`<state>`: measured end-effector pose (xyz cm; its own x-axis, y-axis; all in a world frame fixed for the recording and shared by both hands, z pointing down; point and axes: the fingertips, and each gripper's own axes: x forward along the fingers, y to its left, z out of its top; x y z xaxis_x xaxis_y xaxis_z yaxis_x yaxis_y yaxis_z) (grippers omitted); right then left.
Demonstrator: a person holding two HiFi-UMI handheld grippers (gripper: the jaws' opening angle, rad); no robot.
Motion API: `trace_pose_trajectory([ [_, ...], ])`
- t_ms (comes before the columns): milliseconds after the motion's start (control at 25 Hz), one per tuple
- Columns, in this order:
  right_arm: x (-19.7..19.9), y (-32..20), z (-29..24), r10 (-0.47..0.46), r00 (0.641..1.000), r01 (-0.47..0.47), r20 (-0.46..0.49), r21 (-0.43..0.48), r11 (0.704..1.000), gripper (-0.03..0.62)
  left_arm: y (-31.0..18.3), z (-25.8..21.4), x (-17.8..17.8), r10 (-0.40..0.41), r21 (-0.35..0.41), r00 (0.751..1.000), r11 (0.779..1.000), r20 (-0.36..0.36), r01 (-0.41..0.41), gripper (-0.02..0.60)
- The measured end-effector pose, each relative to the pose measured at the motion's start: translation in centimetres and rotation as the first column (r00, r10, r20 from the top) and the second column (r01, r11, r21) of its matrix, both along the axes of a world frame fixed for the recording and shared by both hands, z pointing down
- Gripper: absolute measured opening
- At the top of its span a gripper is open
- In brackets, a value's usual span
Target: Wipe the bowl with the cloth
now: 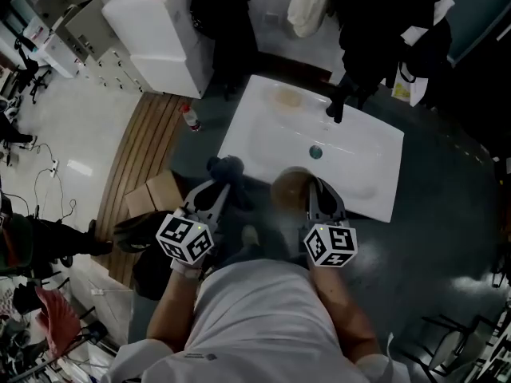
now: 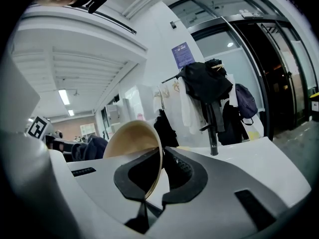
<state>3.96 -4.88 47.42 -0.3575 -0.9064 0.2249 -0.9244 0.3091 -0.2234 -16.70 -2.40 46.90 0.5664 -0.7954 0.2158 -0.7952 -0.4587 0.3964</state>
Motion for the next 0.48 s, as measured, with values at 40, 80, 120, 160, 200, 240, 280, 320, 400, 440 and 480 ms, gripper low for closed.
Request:
trace_pose_trajectory([
  [40,-0.5,-0.6,0.0,0.003,1.000,-0.003,0.009,0.001,1.000,0.032,-0.8,0.0,-0.3,0.021,0.001,1.000,1.000,-0.004,-0.021,0.044],
  [80,-1.0,-1.0,0.0,0.004,1.000,-0.004,0.015,0.003,1.000,0.032,-1.4,-0.1,-0.5,0.048,0.004,0.999,0.999,-0.008,-0.048,0.044],
  [120,-1.4,-1.4,0.0,0.005,1.000,-0.005,0.018,0.006,1.000,0.032,-2.0,-0.3,-0.4,0.078,0.009,0.997,0.997,-0.012,-0.078,0.044],
  [160,-1.8,-1.6,-0.1,0.003,1.000,-0.003,0.021,0.010,1.000,0.032,-2.3,-0.5,-0.1,0.113,0.017,0.993,0.993,-0.018,-0.113,0.044],
  [200,-2.0,-1.7,-0.1,-0.002,1.000,0.001,0.027,0.011,1.000,0.032,-2.6,-0.9,0.3,0.150,0.026,0.988,0.988,-0.026,-0.149,0.044],
  [240,-2.2,-1.8,-0.1,-0.008,0.999,0.008,0.035,0.010,1.000,0.032,-2.8,-1.4,0.9,0.186,0.039,0.982,0.982,-0.035,-0.185,0.044],
  [280,-2.3,-1.9,-0.1,-0.016,0.999,0.015,0.044,0.008,1.000,0.032,-3.0,-1.9,1.4,0.221,0.055,0.974,0.974,-0.041,-0.218,0.044],
  [320,-2.4,-2.1,-0.1,-0.023,0.998,0.023,0.053,0.005,1.000,0.032,-3.3,-2.4,1.9,0.251,0.074,0.967,0.966,-0.045,-0.247,0.044],
  [400,-2.5,-2.3,-0.2,-0.036,0.998,0.036,0.047,0.009,0.999,0.032,-3.9,-3.4,2.7,0.298,0.111,0.953,0.950,-0.044,-0.292,0.044],
  [440,-2.6,-2.4,-0.3,-0.045,0.999,0.045,0.021,0.019,0.999,0.032,-4.1,-3.8,3.1,0.319,0.127,0.947,0.942,-0.041,-0.312,0.044],
  [480,-2.7,-2.5,-0.5,-0.057,0.998,0.058,-0.025,0.035,0.998,0.032,-4.3,-4.3,3.5,0.341,0.141,0.939,0.932,-0.036,-0.333,0.044],
])
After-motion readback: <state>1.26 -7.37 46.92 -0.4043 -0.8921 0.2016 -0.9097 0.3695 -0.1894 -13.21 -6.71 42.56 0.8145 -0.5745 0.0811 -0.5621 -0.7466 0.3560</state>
